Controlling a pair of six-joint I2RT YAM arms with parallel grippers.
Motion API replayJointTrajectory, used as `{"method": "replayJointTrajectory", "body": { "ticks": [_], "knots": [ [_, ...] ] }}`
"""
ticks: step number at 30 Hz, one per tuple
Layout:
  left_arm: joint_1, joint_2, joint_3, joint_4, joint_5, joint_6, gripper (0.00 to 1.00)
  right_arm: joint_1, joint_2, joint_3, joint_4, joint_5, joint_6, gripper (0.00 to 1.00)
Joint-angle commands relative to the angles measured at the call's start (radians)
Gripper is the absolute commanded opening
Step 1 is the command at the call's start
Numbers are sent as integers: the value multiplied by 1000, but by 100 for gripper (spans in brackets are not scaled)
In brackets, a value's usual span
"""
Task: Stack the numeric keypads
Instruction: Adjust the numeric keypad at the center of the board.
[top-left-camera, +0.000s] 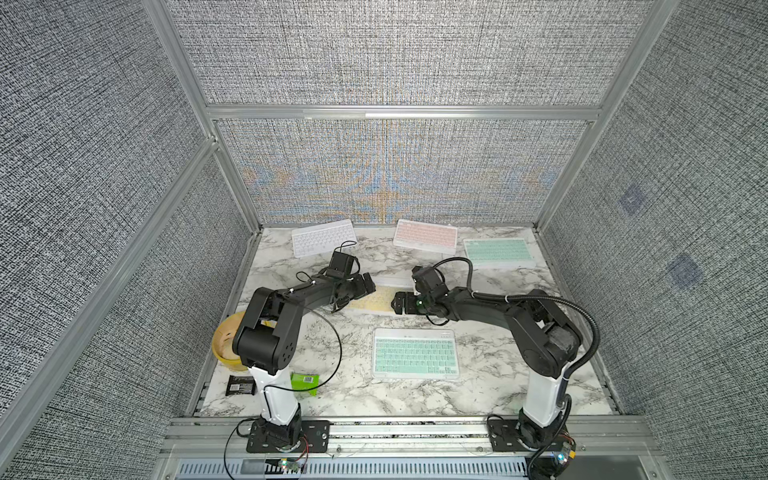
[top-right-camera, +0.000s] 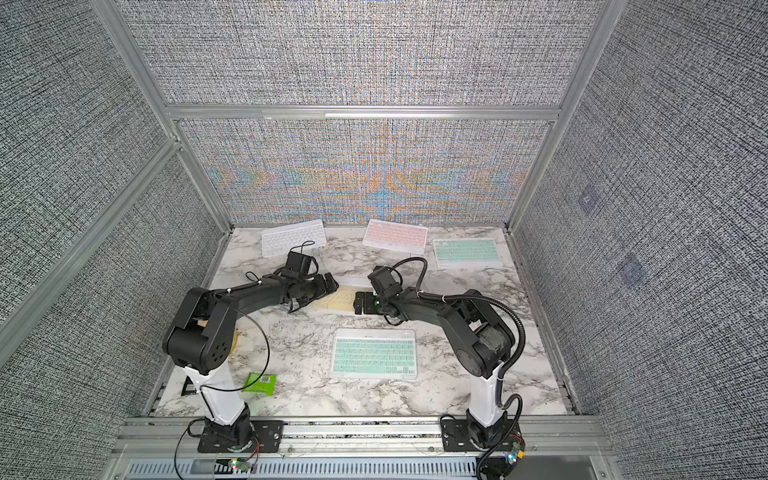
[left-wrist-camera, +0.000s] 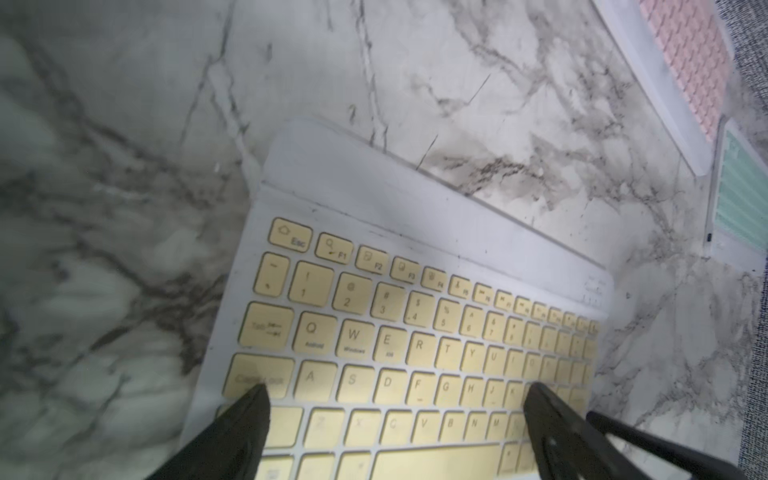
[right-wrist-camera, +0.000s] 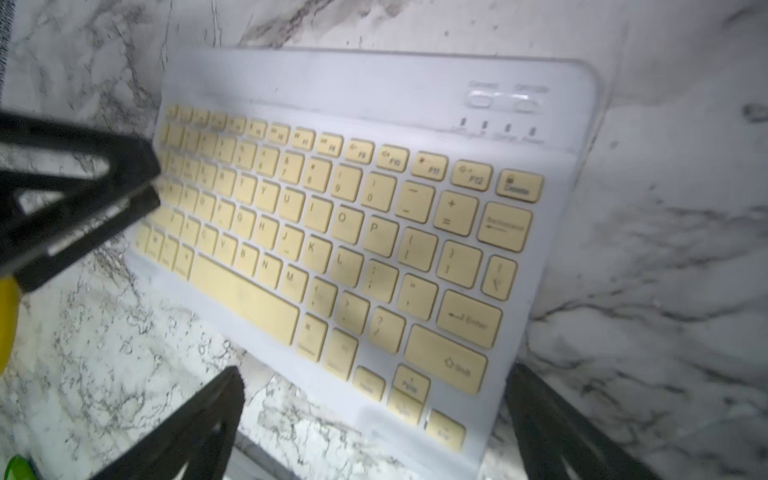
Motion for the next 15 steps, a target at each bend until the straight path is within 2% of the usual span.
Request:
{"method": "replayJointTrajectory", "body": {
  "ticks": [1,8,15],
  "knots": [
    [4,75,47,-59,84,36,97,34,9,17,-113,-62,37,99],
    [19,198,232,-122,182,104,97,107,58,113,-83,-73,40,99],
    [23,118,248,-177,146,131,97,86,12,113,-102,-8,1,99]
  ]
}}
